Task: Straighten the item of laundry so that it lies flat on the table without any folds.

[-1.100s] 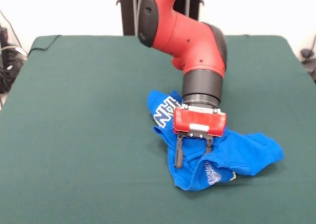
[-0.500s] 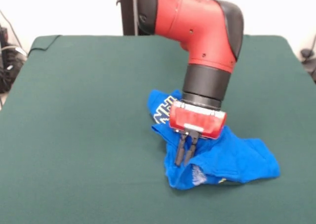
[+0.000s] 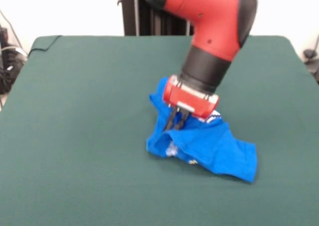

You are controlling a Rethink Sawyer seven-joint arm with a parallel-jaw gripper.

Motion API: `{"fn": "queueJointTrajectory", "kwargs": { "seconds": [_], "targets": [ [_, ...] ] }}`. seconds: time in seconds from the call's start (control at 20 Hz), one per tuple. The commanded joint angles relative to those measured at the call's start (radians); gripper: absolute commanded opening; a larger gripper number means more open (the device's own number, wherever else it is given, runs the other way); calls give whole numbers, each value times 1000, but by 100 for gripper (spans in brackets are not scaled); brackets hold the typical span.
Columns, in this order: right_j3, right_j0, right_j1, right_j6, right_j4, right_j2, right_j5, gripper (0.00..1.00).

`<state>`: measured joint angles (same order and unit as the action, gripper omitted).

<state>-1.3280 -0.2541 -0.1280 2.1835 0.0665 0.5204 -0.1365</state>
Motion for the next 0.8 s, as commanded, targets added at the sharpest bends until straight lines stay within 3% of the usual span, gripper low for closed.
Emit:
{"fn": "queueJointTrajectory", "kwargs": {
  "seconds": [0.05, 0.25, 0.3, 0.4, 0.55, 0.8],
  "targets": [
    [-87, -277, 174, 269, 34, 334, -217, 0],
    [-130, -411, 284, 380, 69, 533, -157, 0],
    [-143, -468, 343, 427, 92, 625, -176, 0],
    [-158, -527, 395, 447, 108, 709, -233, 0],
    [-152, -559, 380, 361, 78, 768, -350, 0],
    [-116, -543, 268, 169, -20, 788, -425, 0]
  ]
}}
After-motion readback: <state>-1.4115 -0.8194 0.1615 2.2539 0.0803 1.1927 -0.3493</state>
